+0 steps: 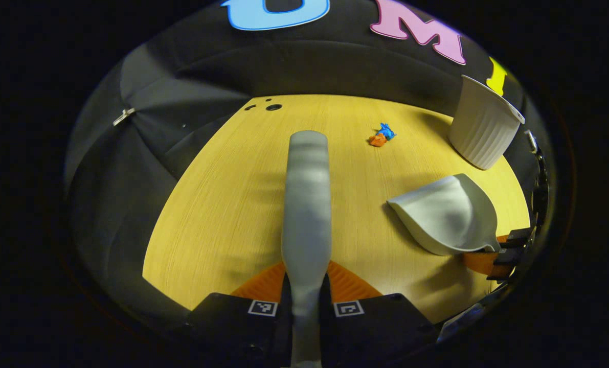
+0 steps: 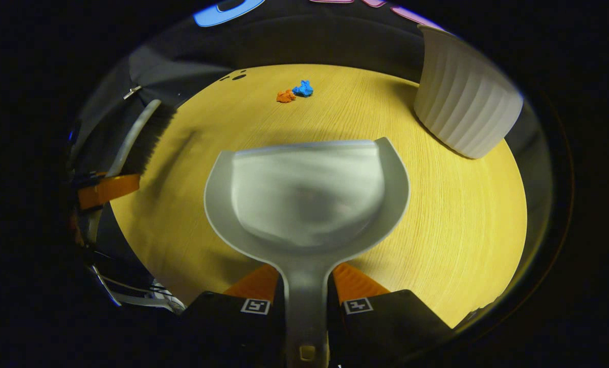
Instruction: Pick up the small broom and dustpan from the desktop, sweep the trash into the dustpan with the broom, and then empty the trash into the garbage bin.
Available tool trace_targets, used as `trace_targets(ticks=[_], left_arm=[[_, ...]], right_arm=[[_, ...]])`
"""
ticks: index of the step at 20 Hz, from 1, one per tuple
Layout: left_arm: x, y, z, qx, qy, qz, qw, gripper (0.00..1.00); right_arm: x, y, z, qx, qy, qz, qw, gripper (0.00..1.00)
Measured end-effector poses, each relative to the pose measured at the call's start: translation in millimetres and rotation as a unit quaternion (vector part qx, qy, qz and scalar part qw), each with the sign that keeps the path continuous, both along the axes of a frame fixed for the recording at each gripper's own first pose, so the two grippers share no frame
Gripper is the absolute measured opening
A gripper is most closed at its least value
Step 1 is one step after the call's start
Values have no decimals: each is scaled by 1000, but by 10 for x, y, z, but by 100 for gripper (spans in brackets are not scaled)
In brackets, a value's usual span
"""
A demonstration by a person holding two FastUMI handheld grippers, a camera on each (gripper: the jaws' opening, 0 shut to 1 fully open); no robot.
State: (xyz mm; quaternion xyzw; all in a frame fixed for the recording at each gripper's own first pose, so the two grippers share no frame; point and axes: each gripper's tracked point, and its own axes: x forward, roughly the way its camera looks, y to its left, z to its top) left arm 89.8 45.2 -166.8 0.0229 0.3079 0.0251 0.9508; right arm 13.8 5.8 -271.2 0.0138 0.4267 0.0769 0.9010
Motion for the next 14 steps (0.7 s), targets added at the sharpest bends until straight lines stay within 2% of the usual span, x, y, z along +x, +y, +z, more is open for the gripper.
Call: trace_targets(ticks=[1,3,4,5,6,9,10,12,14], left_arm=[[137,-20,57,-6,1,-10,1000,24],[472,-34,138,-10,8,-28,1000,24],[656,-17,165,0,13,-37,999,25],[823,-23,180,10,22,-48,999,26],[990,-68,192,14,31,-62,997,24],[1551,-237,279,31,41,-107,993,26],[1740,-300,300,40,47,-123,990,24],[2050,-469,355,59,56,-165,983,26],[2317,-537,391,120,70,-204,969,26]], right_arm=[[-17,-24,23,4,2,1,1000,37],[-54,-115,84,3,-2,4,1000,41],[-58,-156,128,0,-8,7,1000,34],[-50,-193,182,-3,-16,13,1000,41],[-52,-236,225,-6,-22,21,1000,37],[27,-380,276,-22,-33,29,999,37],[40,-409,266,-19,-30,25,999,41],[70,-487,211,-14,-15,18,1000,37],[95,-571,181,-16,-6,13,1000,37]])
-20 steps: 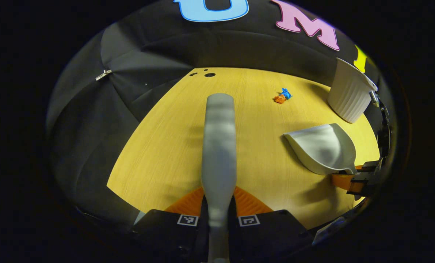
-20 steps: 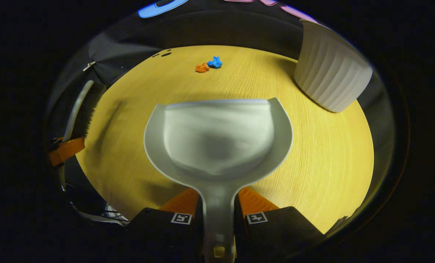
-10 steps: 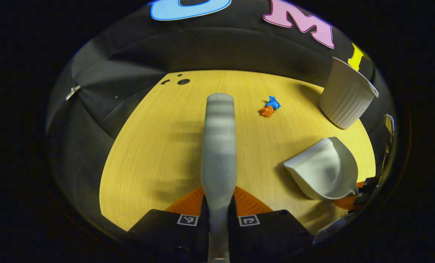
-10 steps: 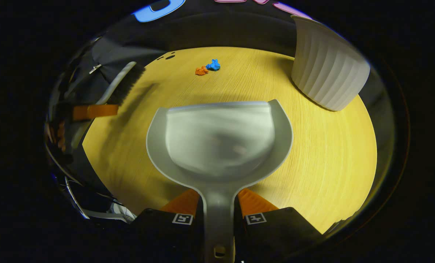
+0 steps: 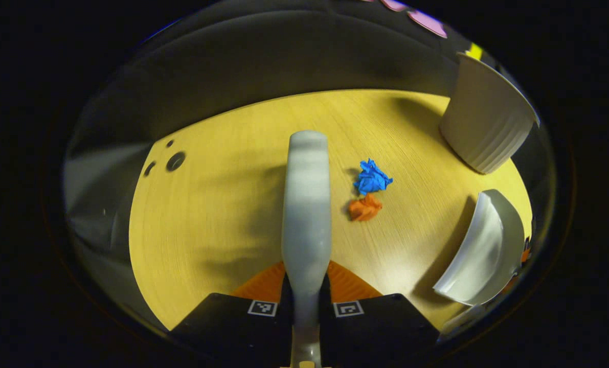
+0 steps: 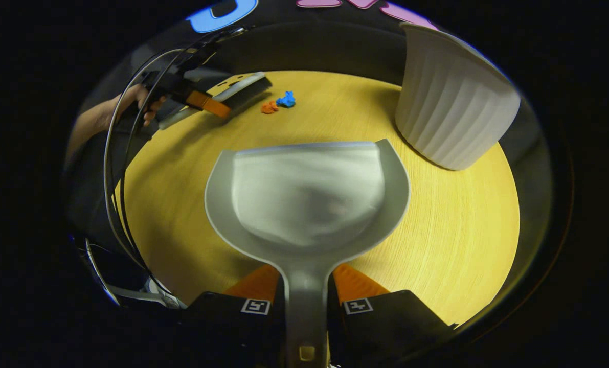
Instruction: Pick up the small broom and dustpan from the desktop, sweep the trash into the dustpan with the broom, and then empty the trash into the garbage bin.
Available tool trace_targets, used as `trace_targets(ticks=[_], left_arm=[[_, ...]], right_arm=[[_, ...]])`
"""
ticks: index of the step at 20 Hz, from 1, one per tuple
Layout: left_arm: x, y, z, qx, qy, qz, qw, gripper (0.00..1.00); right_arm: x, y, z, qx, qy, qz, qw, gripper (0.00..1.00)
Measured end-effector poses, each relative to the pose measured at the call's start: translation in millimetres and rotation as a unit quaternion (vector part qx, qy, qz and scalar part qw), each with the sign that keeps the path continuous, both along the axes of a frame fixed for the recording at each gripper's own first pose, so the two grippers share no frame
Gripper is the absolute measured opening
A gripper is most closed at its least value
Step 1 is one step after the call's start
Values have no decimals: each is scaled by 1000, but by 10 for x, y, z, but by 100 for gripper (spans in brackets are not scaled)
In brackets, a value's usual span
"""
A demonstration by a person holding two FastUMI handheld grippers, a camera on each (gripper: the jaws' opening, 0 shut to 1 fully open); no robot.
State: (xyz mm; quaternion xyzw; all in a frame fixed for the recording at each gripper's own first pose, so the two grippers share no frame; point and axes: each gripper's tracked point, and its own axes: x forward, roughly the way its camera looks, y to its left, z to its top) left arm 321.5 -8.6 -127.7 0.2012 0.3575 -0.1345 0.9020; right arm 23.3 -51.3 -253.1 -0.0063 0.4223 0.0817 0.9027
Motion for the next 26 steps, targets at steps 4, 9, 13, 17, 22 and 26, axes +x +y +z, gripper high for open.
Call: trace_targets(ticks=[4,9,13,17,22,26], left_arm=[[278,-137,-58,102,21,-76,992,26],[56,-501,-69,96,58,-157,981,26],[-340,-731,-188,73,116,-212,968,28],[-719,-883,-298,74,148,-257,952,26],[-1268,-1176,-362,47,220,-303,926,26],[-1493,-1246,-342,33,236,-288,927,26]], right_arm=[[-24,-59,-56,-7,10,14,1000,37],[-30,-14,-115,-18,11,32,999,37],[25,37,-163,-7,13,40,999,37],[16,33,-150,-13,22,47,999,41],[0,38,-159,-15,11,47,999,37],[-40,48,-158,-8,3,33,999,41]])
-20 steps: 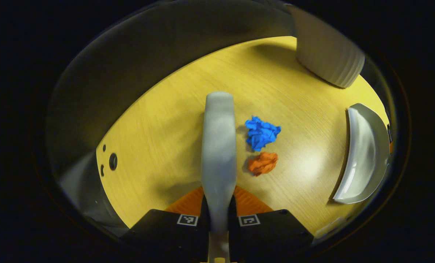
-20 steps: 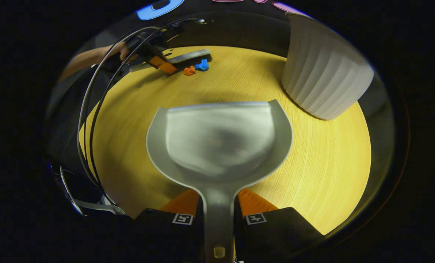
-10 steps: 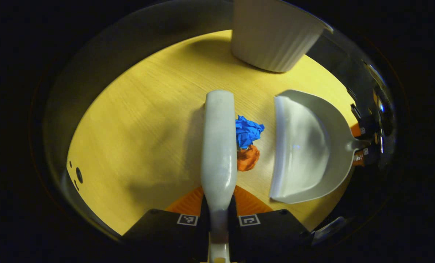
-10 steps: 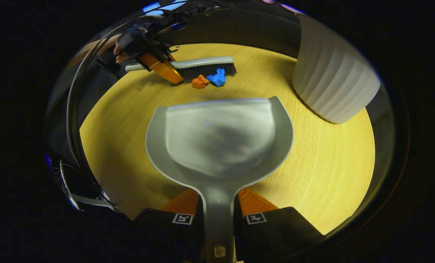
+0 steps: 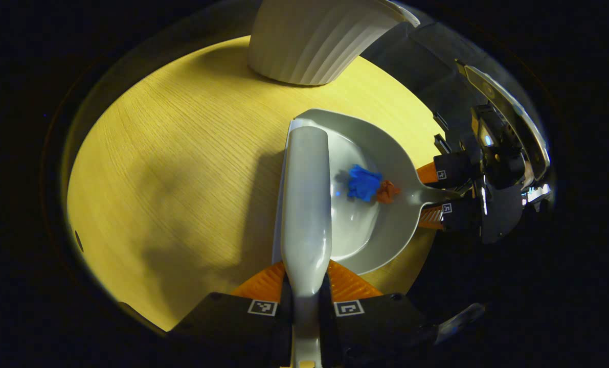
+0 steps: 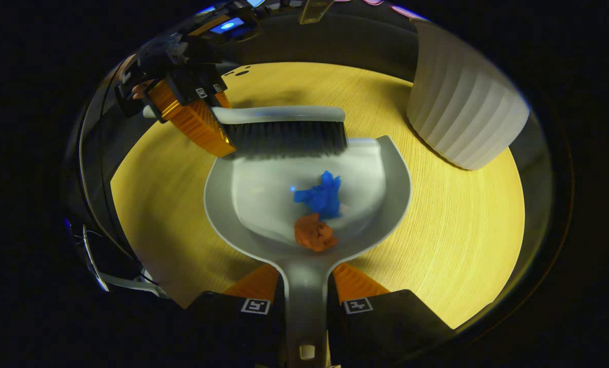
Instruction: Pick up the small broom and dustpan from the desktop, sweep the trash into the dustpan with the broom, and then empty the trash into the garbage bin.
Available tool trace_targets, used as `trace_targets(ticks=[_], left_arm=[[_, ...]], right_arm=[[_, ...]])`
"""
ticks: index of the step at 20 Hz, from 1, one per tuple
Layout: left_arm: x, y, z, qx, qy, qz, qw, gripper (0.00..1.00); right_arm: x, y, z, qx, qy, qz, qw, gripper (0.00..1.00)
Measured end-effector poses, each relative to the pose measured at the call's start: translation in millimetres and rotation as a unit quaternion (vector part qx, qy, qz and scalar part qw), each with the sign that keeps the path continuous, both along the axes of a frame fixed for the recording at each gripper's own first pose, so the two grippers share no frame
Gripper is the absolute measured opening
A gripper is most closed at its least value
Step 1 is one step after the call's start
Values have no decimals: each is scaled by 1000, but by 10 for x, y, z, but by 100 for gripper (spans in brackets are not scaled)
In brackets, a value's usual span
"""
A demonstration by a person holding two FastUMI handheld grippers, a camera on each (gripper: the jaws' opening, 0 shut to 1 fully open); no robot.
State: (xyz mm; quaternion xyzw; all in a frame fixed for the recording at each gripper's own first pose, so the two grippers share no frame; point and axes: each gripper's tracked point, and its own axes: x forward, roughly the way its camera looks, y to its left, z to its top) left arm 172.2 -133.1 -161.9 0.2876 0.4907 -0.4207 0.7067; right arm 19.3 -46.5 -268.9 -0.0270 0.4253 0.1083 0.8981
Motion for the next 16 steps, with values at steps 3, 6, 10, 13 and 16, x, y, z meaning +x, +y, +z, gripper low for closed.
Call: trace_targets(ticks=[3,6,10,13,16], left_arm=[[-59,37,135,-43,-37,56,997,24],[-155,214,341,-75,-85,114,987,26],[-293,530,200,-117,-147,205,961,26],[-442,828,-172,-137,-138,226,954,26],[-432,1027,-468,-145,-135,231,952,27]], right_arm=[[-129,1,30,-6,2,-4,1000,37],[-272,-71,115,-8,4,-22,1000,41],[-471,-194,504,-9,-8,-37,999,37],[-606,-535,922,-64,-23,-17,998,41],[-742,-723,1396,-67,-33,-20,997,33]])
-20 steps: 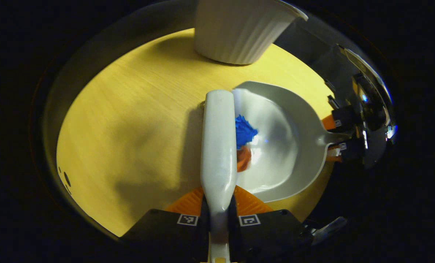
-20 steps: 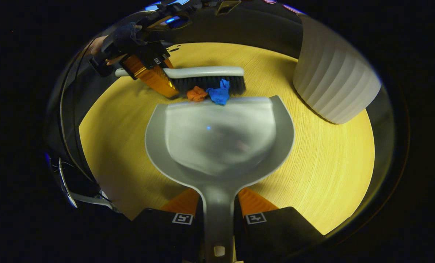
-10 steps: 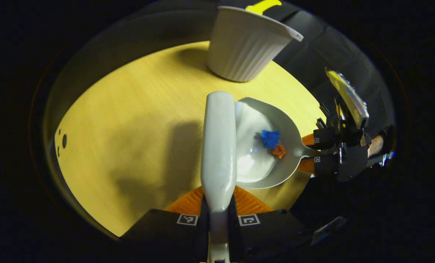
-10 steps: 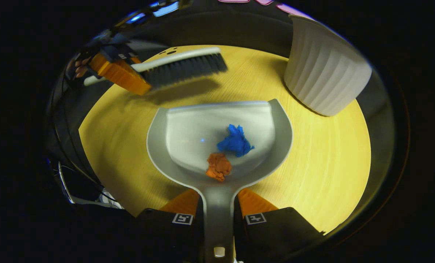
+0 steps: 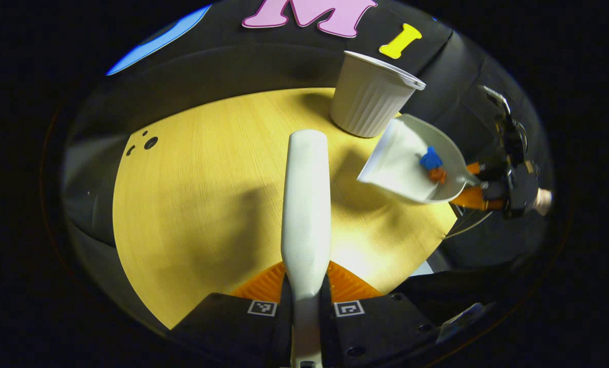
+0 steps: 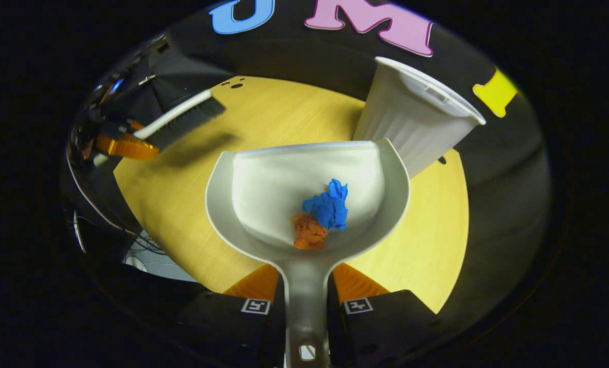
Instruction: Pick up the small broom and dustpan from the desktop, sweep the trash into the dustpan with the broom, and then empty the trash into the garbage bin.
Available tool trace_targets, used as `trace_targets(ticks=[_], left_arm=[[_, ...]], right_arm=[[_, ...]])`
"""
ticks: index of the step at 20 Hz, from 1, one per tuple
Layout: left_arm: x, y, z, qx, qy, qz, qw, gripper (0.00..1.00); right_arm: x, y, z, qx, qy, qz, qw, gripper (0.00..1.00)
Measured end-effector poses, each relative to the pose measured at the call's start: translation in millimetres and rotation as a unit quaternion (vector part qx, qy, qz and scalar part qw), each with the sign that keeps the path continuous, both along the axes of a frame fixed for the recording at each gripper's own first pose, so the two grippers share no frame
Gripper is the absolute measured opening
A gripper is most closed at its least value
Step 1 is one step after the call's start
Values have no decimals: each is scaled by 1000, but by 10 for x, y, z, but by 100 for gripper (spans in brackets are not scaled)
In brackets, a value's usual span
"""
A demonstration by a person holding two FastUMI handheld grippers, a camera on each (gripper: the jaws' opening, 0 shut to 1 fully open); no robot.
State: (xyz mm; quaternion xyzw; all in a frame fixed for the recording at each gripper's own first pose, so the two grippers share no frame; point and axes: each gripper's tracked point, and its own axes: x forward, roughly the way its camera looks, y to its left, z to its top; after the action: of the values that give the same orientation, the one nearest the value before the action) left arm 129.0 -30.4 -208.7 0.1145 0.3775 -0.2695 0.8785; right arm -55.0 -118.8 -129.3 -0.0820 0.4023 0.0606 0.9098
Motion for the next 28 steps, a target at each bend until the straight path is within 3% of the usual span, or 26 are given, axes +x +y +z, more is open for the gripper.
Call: trace_targets(ticks=[1,6,10,13,15,16,17,18,19,22,25,28], left_arm=[[36,57,16,-1,0,1,1000,27],[267,339,-124,-20,16,4,1000,26],[489,482,-154,-32,17,6,999,27],[325,526,-50,-37,11,8,999,27],[246,548,-2,-40,8,14,999,27],[220,576,23,-46,6,23,999,26],[159,634,12,-55,6,32,998,26],[83,710,33,-64,8,39,997,27],[56,857,80,-70,7,45,997,27],[36,1049,151,-75,9,68,995,27],[63,1006,112,-90,20,101,991,27],[33,1071,83,-101,27,127,986,27]], right_arm=[[-73,-42,179,15,-1,-5,1000,37],[-233,-366,955,58,-15,-45,997,37],[-142,-735,1421,73,-42,-84,993,37],[126,-1025,1617,80,-62,-121,987,37],[374,-1313,1679,72,-81,-149,983,37],[483,-1486,1691,63,-88,-167,980,41],[551,-1630,1713,58,-92,-183,977,37],[645,-1744,1707,60,-92,-199,974,41],[753,-1870,1688,64,-88,-217,970,37],[943,-2119,1651,68,-89,-262,959,37],[1145,-2236,1600,76,-92,-284,951,37],[1357,-2308,1550,35,-95,-278,955,37]])
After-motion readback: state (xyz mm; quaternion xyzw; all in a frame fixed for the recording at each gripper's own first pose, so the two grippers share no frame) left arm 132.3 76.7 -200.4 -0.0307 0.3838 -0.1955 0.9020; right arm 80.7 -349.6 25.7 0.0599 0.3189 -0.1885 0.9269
